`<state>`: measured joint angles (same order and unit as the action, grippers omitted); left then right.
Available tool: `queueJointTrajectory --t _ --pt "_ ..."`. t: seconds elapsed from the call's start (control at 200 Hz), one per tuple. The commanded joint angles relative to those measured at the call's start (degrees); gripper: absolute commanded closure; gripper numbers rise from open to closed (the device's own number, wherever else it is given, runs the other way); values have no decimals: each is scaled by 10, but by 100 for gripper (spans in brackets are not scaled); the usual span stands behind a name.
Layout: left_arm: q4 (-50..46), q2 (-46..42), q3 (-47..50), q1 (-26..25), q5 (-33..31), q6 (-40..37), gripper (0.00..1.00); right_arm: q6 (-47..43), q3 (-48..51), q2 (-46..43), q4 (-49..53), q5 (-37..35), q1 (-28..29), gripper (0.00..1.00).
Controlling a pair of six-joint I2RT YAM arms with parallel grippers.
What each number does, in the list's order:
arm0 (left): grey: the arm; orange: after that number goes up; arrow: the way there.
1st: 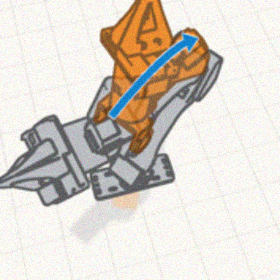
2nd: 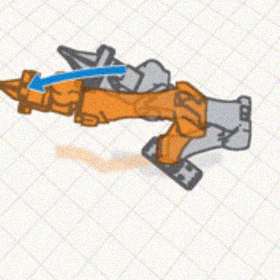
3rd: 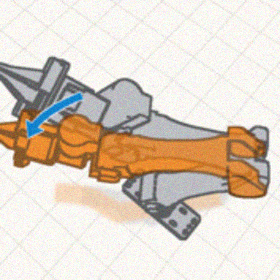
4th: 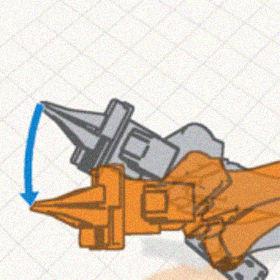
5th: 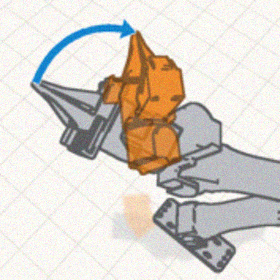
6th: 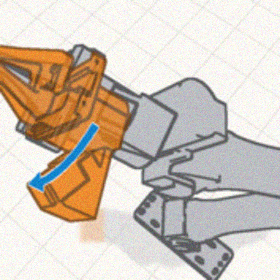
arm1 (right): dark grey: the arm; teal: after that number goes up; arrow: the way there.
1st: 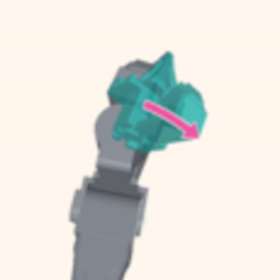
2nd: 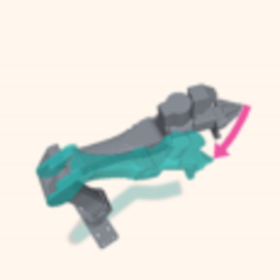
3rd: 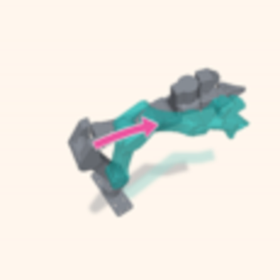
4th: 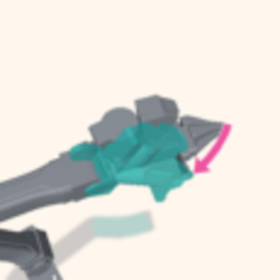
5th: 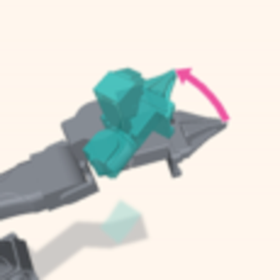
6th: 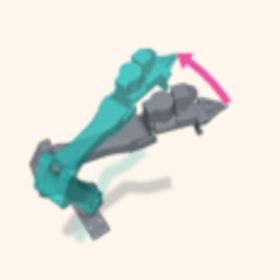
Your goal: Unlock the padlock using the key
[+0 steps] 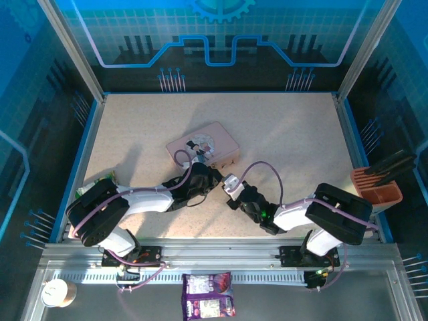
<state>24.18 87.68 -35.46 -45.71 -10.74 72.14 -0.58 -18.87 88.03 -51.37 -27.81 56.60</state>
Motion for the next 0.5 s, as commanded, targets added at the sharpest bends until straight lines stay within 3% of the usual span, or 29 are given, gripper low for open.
queueJointTrajectory --t 0.0,0.305,0.495 --pt "50 -26 -3 -13 13 -5 100 103 -10 -28 25 35 -26 100" --pt "64 -15 -4 -13 16 -4 100 319 -15 -42 56 210 -96 100" --pt "67 -9 -4 -13 20 -4 100 371 -3 -24 32 239 -108 100"
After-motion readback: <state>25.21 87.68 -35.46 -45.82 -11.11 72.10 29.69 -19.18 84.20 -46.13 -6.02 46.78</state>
